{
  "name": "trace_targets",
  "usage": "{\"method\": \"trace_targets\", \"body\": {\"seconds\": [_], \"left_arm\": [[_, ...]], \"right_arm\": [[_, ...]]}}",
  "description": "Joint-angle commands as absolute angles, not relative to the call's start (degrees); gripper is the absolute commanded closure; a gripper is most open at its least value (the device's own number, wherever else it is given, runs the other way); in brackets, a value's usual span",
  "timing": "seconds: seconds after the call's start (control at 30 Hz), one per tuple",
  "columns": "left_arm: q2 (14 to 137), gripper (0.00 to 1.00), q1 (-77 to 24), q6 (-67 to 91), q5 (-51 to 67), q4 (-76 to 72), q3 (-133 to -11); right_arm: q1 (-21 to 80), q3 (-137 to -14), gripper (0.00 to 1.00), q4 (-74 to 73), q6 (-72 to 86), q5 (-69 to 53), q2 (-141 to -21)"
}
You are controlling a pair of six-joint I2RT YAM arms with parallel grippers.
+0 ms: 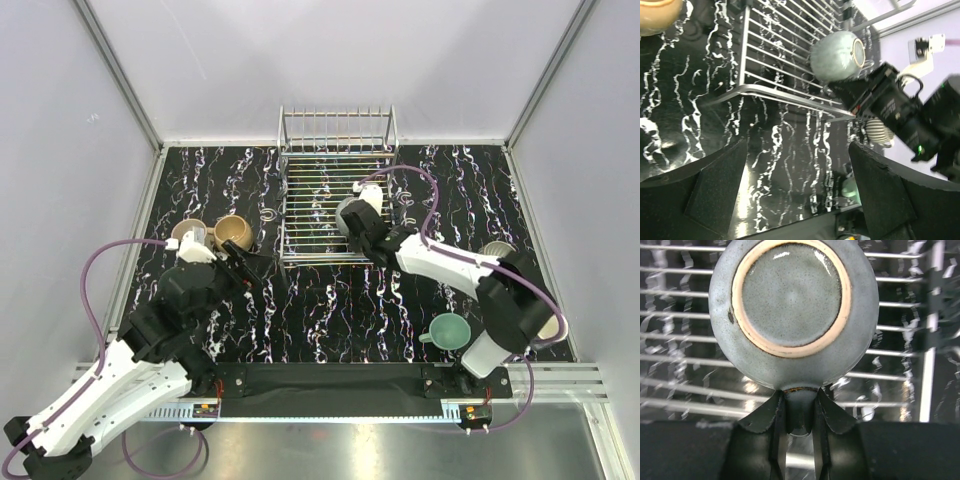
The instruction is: Load the cups into the dish rack
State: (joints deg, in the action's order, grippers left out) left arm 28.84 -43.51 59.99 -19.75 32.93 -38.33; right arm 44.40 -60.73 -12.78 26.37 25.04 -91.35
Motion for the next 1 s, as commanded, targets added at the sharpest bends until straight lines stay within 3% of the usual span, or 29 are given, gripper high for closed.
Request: {"method": "trace_targets", "body": {"seconds": [0.0, 0.97], "left_arm": [[28.12, 0.12, -43.68, 56.17, -19.95, 32.17, -38.41], [26.81, 0.12, -43.68, 49.04, -21.97, 33.75, -40.69]], "right_arm": [[41.93, -65.48, 1.00, -2.99, 23.73, 31.46, -92.54], [34.10, -80.59, 1.00, -3.86, 16.26, 33.14, -108.54]]}}
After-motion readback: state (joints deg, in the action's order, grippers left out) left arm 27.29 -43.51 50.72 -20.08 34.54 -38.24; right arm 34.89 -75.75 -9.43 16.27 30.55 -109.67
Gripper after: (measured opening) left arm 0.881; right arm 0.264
